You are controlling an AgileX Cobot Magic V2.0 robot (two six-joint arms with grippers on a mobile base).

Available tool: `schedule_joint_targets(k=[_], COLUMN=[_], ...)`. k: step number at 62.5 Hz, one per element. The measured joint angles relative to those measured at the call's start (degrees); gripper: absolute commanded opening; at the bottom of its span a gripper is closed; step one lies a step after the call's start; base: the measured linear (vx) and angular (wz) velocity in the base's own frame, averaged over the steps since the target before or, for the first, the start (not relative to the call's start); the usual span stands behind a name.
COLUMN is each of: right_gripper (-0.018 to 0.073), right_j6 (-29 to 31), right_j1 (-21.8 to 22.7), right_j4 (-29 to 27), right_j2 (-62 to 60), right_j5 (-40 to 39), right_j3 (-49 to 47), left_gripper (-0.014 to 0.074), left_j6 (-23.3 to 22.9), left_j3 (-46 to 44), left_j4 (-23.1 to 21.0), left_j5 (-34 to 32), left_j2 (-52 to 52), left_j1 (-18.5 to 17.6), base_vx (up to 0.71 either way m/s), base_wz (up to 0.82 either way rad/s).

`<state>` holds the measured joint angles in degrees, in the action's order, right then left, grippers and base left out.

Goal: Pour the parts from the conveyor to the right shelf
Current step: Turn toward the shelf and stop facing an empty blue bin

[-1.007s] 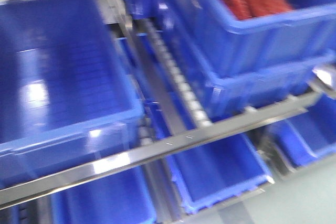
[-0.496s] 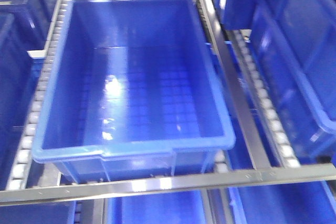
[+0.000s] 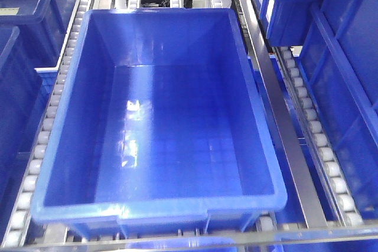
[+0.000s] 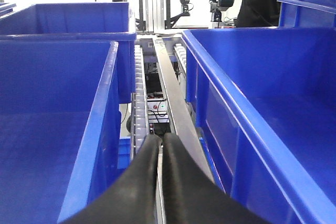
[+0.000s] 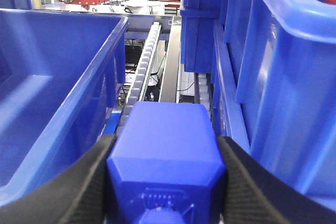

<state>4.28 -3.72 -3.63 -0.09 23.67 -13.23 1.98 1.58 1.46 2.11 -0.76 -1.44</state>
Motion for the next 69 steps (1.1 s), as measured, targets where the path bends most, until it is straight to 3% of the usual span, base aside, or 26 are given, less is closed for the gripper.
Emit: schedule_joint_targets(k=[69], right_gripper=[-0.0005], right_j6=[0.0], right_j1=[0.0], right_j4=[0.0], right_j2=[0.0], right_j5=[0.0], right_j3=[0.0], left_gripper=[-0.0006], left_j6=[0.0], left_j3=[0.0], left_j4=[0.0], left_j5=[0.0], left_j2=[0.0], left_j1=[0.0], base_vx=[0.1], base_wz=[0.03])
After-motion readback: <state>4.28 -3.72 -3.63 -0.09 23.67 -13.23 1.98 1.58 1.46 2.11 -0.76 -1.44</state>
